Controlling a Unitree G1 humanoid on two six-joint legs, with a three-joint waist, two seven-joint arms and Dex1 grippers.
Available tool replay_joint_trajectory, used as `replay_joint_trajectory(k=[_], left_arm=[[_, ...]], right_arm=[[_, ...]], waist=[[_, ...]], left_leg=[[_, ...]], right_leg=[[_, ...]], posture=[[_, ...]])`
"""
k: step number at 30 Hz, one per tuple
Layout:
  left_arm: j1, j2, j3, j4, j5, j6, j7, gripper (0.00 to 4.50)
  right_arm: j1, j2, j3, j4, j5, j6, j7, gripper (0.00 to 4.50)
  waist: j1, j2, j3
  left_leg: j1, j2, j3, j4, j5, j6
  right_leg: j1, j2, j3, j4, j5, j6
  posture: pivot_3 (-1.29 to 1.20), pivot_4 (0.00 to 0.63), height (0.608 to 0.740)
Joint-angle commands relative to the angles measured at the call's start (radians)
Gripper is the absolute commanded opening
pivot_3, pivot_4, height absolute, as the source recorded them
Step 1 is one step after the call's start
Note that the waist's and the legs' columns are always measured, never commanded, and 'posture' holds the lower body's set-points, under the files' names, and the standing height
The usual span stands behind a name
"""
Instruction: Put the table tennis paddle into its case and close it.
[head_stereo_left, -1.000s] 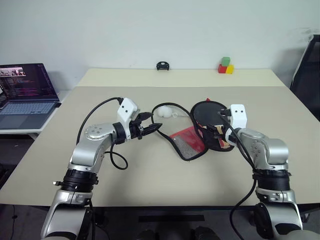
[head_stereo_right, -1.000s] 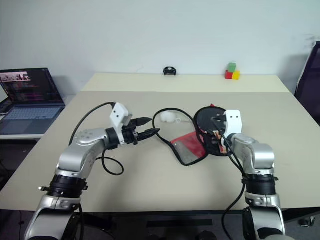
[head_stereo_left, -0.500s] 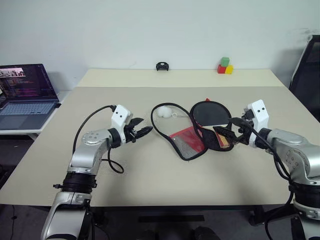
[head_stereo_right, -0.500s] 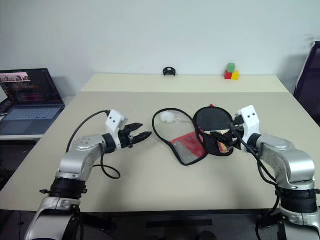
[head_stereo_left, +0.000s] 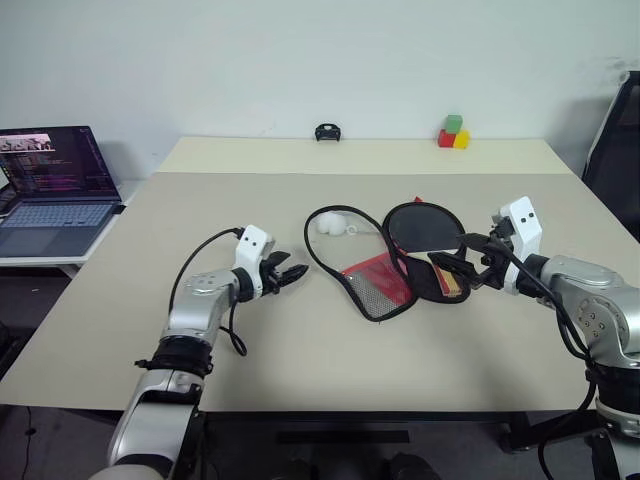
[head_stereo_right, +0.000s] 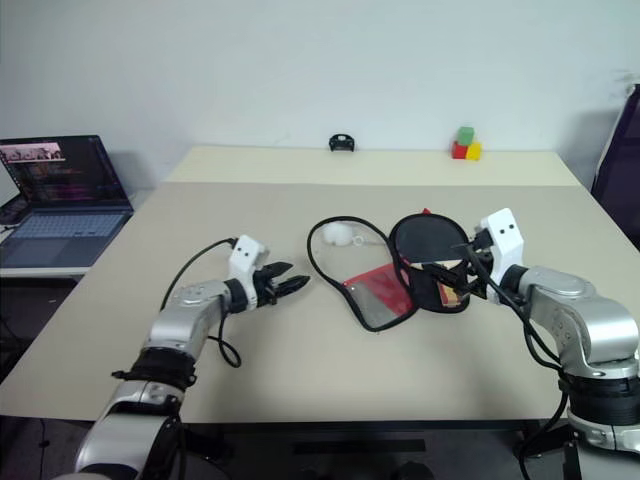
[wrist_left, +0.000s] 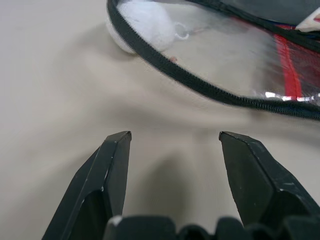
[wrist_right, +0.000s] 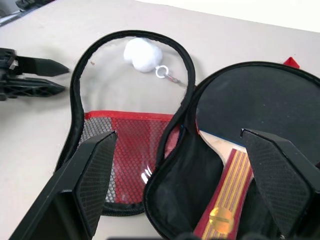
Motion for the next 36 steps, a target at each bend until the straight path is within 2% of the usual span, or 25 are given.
replay_joint_trajectory(k=[1,10,15,20,26,30,36], left_arm=[[-0.062,-0.035,-0.016,0.08,0.029,-0.053,0.003,3.06],[-0.195,-0.114,-0.054,0.273,0.081,-0.145,-0.044,3.06],[-0.282,-0.181,-0.051,0.314,0.074,-0.18,-0.079,3.06],[-0.449,-0.341,-0.024,0.348,0.032,-0.198,-0.082,3.06],[-0.569,-0.46,-0.023,0.489,0.069,-0.298,-0.034,3.06],[-0.602,-0.476,-0.012,0.56,0.092,-0.35,0.046,3.06],[-0.557,-0.416,0.017,0.512,0.076,-0.384,-0.016,3.06]], right_arm=[[-0.002,-0.013,-0.03,-0.028,0.026,0.0,0.0,4.33],[0.02,-0.031,-0.06,-0.055,0.056,0.019,-0.011,4.33],[0.048,-0.038,-0.092,-0.09,0.073,0.037,-0.03,4.33],[0.089,-0.068,-0.206,-0.139,0.107,0.057,-0.06,4.33],[0.133,-0.103,-0.294,-0.145,0.115,0.056,-0.09,4.33],[0.14,-0.1,-0.304,-0.139,0.12,0.051,-0.111,4.33],[0.129,-0.061,-0.27,-0.077,0.122,0.052,-0.133,4.33]], waist=[[0.0,0.0,0.0],[-0.001,0.0,0.0],[0.004,-0.001,0.001],[0.023,-0.002,0.001],[0.021,-0.002,0.001],[0.009,-0.002,0.001],[0.006,-0.002,0.001]], left_leg=[[0.0,0.0,0.0,0.0,0.0,0.0],[0.0,0.0,0.0,0.0,0.0,0.0],[-0.001,-0.001,-0.001,0.0,0.0,0.0],[-0.003,-0.002,-0.002,0.001,0.0,0.0],[-0.002,-0.005,-0.001,0.0,0.0,0.001],[0.0,-0.004,0.0,-0.001,0.0,0.001],[0.0,-0.005,0.0,-0.001,0.0,0.001]], right_leg=[[0.0,0.0,0.0,0.0,0.0,0.0],[0.0,0.0,0.0,0.0,0.0,0.0],[0.0,0.0,-0.001,-0.001,0.0,0.0],[0.0,0.0,-0.002,-0.001,0.0,0.0],[0.0,0.0,0.0,-0.001,-0.001,0.003],[0.0,-0.001,0.002,0.0,-0.002,0.003],[0.0,-0.001,0.001,0.001,-0.002,0.003]], posture=[[0.0,0.15,0.74],[0.0,0.15,0.74],[0.0,0.15,0.74],[0.0,0.15,0.74],[0.0,0.15,0.74],[0.0,0.15,0.74],[0.0,0.15,0.74]])
